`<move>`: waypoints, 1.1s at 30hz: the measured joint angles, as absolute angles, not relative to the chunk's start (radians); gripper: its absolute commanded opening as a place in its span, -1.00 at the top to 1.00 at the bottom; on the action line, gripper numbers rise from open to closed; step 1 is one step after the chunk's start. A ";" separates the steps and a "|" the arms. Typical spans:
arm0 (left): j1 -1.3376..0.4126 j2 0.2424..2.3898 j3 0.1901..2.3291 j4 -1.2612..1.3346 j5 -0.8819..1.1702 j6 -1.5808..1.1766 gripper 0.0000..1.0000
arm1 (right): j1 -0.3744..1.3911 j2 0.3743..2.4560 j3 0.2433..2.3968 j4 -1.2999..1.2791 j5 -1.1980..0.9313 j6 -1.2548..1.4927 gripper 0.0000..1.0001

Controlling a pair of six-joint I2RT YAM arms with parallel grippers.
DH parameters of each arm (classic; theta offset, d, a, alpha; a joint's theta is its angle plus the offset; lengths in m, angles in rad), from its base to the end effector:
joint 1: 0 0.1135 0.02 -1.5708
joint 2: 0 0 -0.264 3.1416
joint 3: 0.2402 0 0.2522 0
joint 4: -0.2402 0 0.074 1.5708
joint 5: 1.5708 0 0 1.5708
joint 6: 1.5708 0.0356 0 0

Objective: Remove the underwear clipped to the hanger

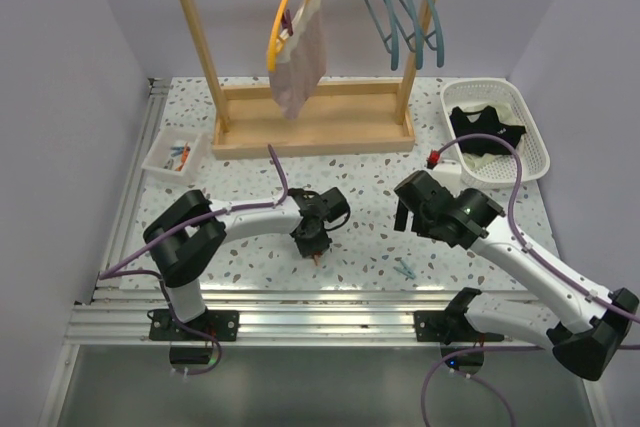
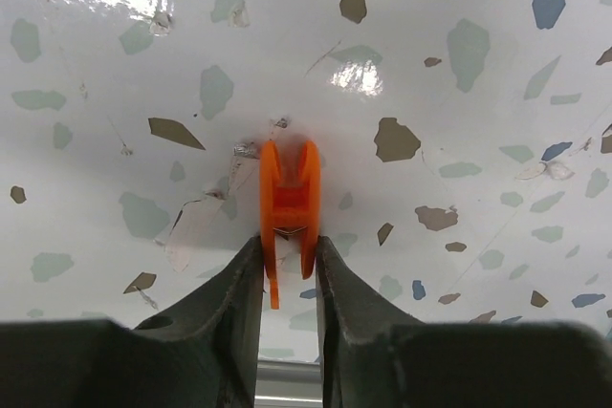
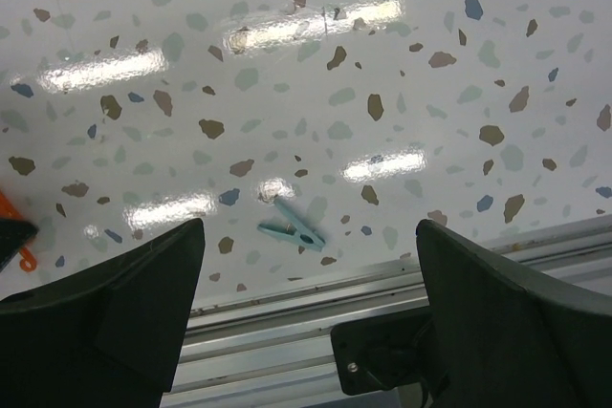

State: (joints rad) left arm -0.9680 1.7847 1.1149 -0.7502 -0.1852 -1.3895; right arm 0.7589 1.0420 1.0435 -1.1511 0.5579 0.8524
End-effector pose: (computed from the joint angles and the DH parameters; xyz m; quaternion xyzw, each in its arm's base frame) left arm 0.1878 -0.2613 0.1587 -0.2145 0.9695 -0.0341 0.1139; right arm 0.1394 0.1063 0.3067 0.1014 0.9364 -0.0416 0.3334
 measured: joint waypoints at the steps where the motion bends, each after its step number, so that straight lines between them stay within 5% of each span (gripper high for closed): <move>1: -0.968 1.785 1.115 -0.750 -0.187 -1.387 0.84 | 0.759 1.038 1.040 -1.151 0.558 0.852 -0.90; 3: -0.963 1.782 1.115 -0.751 -0.192 -1.375 1.00 | 0.759 1.032 1.037 -1.151 0.558 0.852 -0.90; 12: -0.865 1.558 1.061 -0.816 -0.320 -1.281 1.00 | 0.759 1.018 1.037 -1.152 0.557 0.851 -0.90; 20: -0.355 1.103 1.011 -0.794 -0.382 -0.977 1.00 | 0.759 1.018 1.037 -1.148 0.530 0.825 -0.88; 33: 0.196 1.499 1.211 -0.567 -0.226 -0.584 1.00 | 0.759 1.022 1.010 -1.081 0.498 0.777 -0.88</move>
